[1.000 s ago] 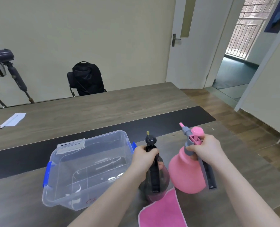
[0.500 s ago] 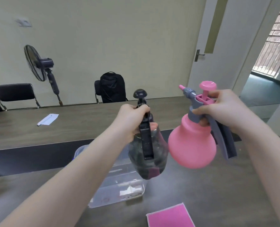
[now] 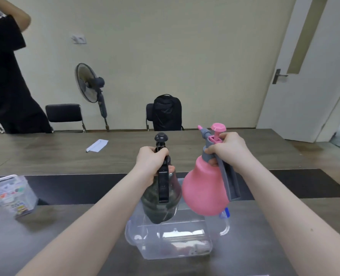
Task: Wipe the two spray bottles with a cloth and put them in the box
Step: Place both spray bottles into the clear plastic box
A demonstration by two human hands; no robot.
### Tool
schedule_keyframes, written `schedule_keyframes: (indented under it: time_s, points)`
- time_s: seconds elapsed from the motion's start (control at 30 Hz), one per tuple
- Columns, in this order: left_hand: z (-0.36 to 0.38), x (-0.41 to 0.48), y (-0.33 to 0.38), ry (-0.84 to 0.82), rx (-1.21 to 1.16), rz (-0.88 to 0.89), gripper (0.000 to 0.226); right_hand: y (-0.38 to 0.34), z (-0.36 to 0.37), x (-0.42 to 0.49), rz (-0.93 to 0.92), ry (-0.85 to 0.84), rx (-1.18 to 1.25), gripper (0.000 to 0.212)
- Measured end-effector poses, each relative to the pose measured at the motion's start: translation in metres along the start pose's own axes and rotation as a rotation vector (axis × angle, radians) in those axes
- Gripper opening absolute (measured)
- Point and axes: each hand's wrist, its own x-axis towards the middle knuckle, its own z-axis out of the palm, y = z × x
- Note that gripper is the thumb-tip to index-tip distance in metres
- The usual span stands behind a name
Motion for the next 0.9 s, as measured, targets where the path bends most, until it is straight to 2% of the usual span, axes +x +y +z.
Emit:
schedule_keyframes:
  time_s: [0.07,0.33,0.5,0.9]
  points:
    - [-0.011,0.010,-0.012,0.012,0.011,-0.019,0.007,0.007,0.020,0.008,0.016,-0.003,-0.031,0.026]
    - [-0.030,0.048,-0.061,0.056,-0.011,-0.103,0.011,0.054,0.080,0.038,0.097,-0.017,-0.174,0.022]
    - [-0.026,0.061,-0.088,0.039,-0.005,-0.144,0.013,0.082,0.096,0.044,0.144,-0.038,-0.284,0.015]
    - [-0.016,0.079,-0.136,0.050,0.056,-0.177,0.004,0.131,0.112,0.047,0.194,-0.094,-0.319,0.012]
